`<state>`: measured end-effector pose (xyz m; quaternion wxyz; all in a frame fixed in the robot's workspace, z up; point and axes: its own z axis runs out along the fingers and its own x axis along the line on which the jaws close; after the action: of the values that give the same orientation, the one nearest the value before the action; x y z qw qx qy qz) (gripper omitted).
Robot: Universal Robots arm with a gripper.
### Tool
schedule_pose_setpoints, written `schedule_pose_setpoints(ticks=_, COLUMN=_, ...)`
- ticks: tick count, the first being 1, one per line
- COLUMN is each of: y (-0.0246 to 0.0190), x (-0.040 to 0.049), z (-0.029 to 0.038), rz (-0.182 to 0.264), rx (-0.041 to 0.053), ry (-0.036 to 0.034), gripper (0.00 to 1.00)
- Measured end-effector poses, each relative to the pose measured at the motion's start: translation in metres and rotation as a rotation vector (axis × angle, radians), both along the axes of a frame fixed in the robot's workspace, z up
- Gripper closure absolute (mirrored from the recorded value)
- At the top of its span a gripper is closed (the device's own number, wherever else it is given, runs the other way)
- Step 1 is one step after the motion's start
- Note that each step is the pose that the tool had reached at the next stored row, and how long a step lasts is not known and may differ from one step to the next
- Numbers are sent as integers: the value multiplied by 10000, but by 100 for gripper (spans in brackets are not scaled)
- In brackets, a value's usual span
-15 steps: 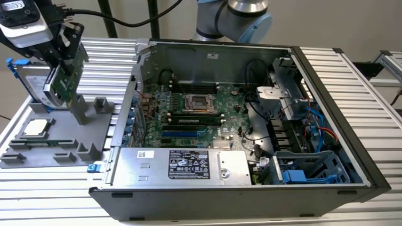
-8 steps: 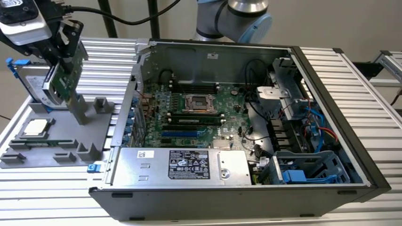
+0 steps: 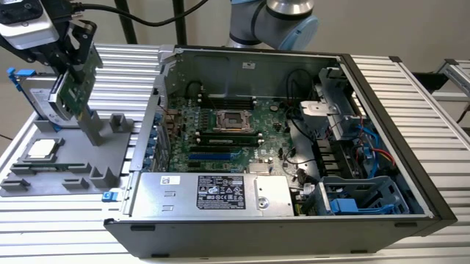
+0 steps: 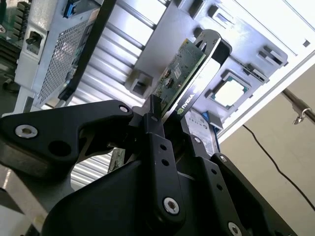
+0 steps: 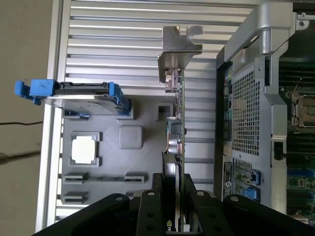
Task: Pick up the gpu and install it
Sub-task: 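Pick up the gpu and move the gpu toward the slot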
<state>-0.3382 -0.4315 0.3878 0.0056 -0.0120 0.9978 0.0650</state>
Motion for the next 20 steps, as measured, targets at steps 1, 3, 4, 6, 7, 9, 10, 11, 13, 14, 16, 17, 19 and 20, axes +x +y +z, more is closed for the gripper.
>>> schedule_pose_setpoints(ticks=1, y=0, x=0, z=4, rz=0, rx=4, ry=0, gripper=100)
schedule_pose_setpoints(ticks=3, y=0, x=0, z=14, rz=0, rx=15, ry=0, gripper=100)
schedule_pose_setpoints(ticks=4, y=0, x=0, z=18, rz=0, rx=20, ry=0, gripper=100)
schedule_pose_setpoints(ticks=6, y=0, x=0, z=27, rz=0, rx=31, ry=0, gripper=100)
schedule_pose_setpoints(ticks=7, y=0, x=0, z=31, rz=0, rx=35, ry=0, gripper=100)
schedule_pose_setpoints(ticks=9, y=0, x=0, z=39, rz=0, rx=44, ry=0, gripper=100)
schedule_pose_setpoints(ticks=10, y=0, x=0, z=43, rz=0, rx=48, ry=0, gripper=100)
schedule_pose_setpoints(ticks=11, y=0, x=0, z=46, rz=0, rx=52, ry=0, gripper=100)
schedule_pose_setpoints(ticks=13, y=0, x=0, z=54, rz=0, rx=60, ry=0, gripper=100)
schedule_pose_setpoints(ticks=14, y=0, x=0, z=58, rz=0, rx=64, ry=1, gripper=100)
schedule_pose_setpoints(ticks=16, y=0, x=0, z=65, rz=0, rx=73, ry=0, gripper=100)
schedule_pose_setpoints(ticks=17, y=0, x=0, z=68, rz=0, rx=78, ry=0, gripper=100)
schedule_pose_setpoints(ticks=19, y=0, x=0, z=77, rz=0, rx=87, ry=0, gripper=100)
schedule_pose_setpoints(ticks=20, y=0, x=0, z=81, rz=0, rx=91, ry=0, gripper=100)
